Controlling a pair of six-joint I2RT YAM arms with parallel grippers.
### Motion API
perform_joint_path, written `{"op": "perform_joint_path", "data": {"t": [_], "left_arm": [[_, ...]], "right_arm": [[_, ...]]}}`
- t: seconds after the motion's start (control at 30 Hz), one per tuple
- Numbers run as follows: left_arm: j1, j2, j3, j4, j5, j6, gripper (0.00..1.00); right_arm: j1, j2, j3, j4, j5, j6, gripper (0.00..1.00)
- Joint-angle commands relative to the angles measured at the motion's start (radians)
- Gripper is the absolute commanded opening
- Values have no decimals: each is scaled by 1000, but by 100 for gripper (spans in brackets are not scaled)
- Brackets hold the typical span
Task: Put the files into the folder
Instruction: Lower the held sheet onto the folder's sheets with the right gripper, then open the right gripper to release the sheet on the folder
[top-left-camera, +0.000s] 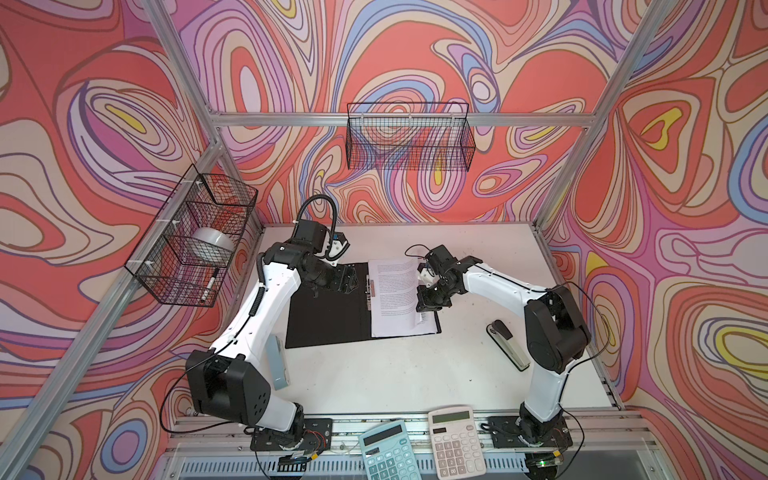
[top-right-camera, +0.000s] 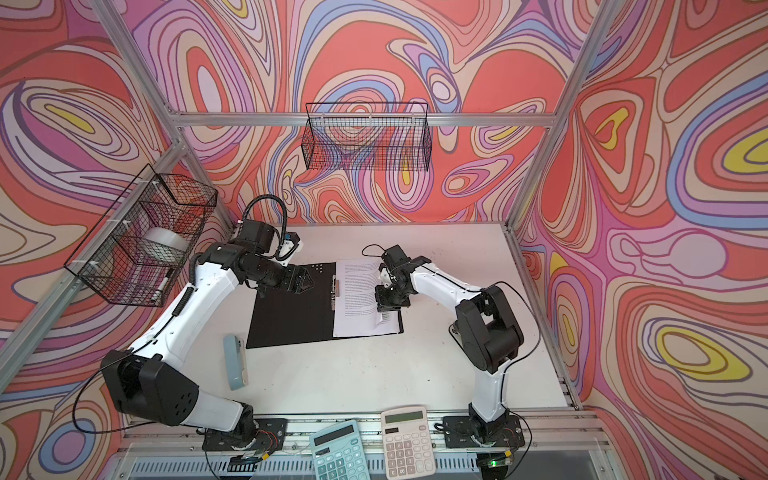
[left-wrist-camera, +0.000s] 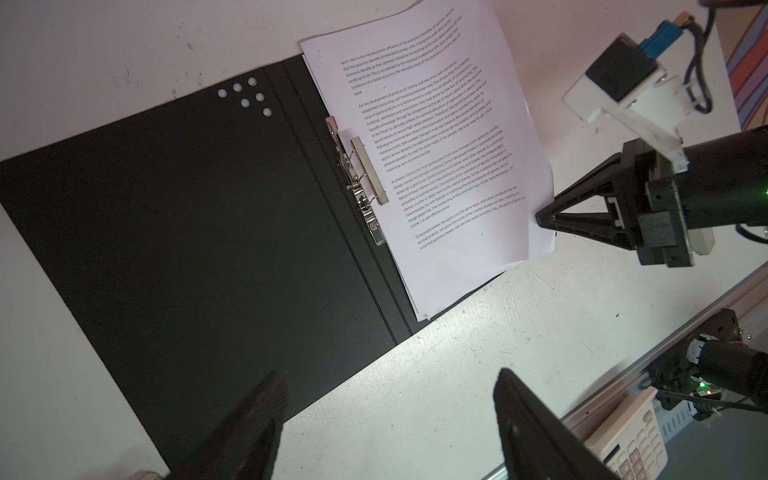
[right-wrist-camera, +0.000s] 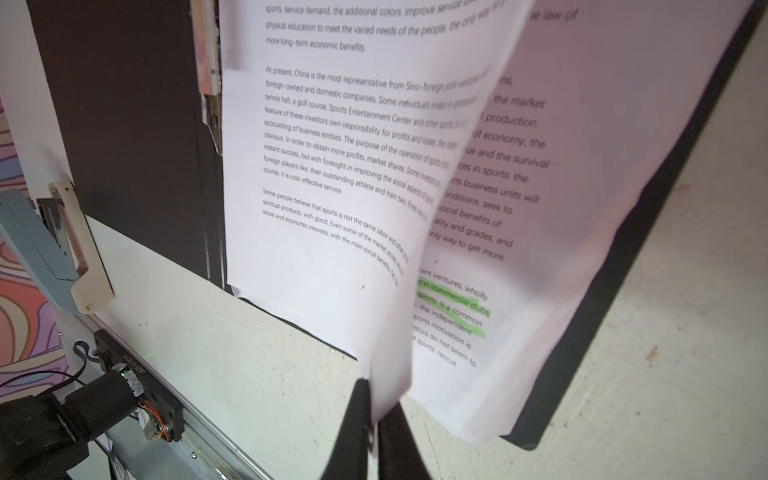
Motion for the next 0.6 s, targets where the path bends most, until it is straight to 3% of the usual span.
{"op": "perform_joint_path", "data": {"t": [0.0, 0.17, 0.57], "left_arm": [[4, 4, 6, -10, 8, -4, 79], [4, 2, 4, -10, 13, -7, 79], [4, -15, -5, -5, 26, -9, 79]], "right_arm": [[-2, 8, 13, -23, 32, 4, 12], [-2, -11, 4, -49, 114, 5, 25], [-2, -33, 26, -128, 222, 7, 31]]}}
